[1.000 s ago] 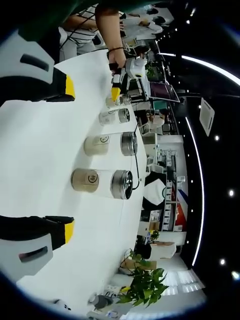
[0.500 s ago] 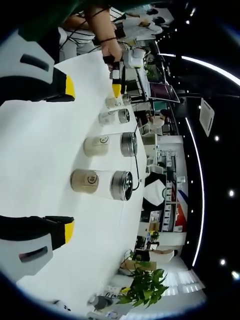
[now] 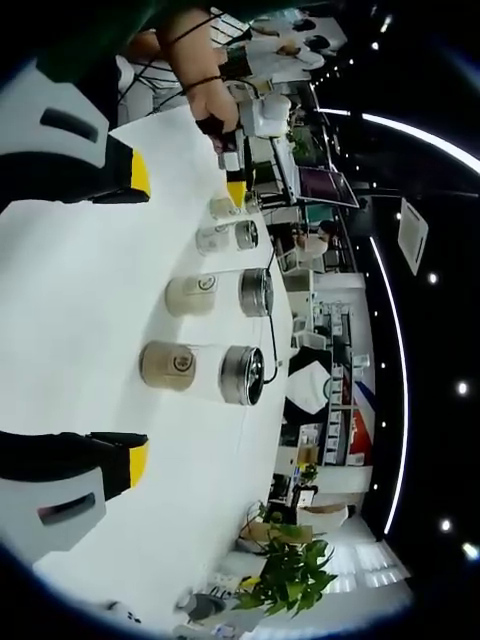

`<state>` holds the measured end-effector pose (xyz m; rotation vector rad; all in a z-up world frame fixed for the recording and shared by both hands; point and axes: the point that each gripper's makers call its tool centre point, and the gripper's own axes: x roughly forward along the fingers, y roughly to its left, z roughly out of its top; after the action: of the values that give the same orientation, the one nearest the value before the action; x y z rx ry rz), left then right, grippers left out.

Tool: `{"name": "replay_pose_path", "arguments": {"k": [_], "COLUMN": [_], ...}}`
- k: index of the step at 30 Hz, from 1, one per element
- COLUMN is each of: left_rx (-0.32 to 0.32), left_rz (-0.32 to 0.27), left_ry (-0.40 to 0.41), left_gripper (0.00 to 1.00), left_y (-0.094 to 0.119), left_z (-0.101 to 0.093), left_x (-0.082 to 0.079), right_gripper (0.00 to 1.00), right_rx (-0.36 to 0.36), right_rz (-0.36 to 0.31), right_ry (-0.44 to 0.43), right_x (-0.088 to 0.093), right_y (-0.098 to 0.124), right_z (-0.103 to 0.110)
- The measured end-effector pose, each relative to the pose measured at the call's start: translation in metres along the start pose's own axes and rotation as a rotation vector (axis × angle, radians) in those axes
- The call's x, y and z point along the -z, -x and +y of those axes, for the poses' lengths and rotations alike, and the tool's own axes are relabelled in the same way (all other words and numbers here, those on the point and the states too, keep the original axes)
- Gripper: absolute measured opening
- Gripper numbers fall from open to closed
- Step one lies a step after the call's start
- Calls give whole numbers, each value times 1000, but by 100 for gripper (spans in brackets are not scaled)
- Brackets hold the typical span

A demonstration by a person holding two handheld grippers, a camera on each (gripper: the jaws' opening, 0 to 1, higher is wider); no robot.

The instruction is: Rotate the seasoning bottle until the label or dispensing opening points toward the visible target arrow and the bottle remains upright within the marked orientation range

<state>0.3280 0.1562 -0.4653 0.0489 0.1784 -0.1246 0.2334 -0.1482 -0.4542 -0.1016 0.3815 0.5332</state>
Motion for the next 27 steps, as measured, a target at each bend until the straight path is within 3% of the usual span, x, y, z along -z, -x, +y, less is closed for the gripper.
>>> {"name": "replay_pose_path", "arguments": {"k": [4, 8, 18, 20, 27], "left_rx": [-8, -78, -65, -78, -70], "left_rz": [-1, -10, -6, -2, 3], "left_ry": [47, 85, 71, 63, 77], "left_gripper": [56, 55, 52, 52, 43], "left_y": [-4, -6, -11, -11, -13], "left_z": [0, 10, 6, 6, 4], "left_x": [2, 3, 6, 8, 10], "right_gripper": [98, 98, 98, 98, 98], "right_rx": [10, 12, 16, 30, 31], "right_rz": [-6, -6, -10, -41, -59], "right_ry": [-2, 0, -7, -27, -28], "right_x": [-2, -2, -2, -7, -13], "right_y": [3, 3, 2, 3, 3], "right_z": [-5, -5, -4, -6, -6]}}
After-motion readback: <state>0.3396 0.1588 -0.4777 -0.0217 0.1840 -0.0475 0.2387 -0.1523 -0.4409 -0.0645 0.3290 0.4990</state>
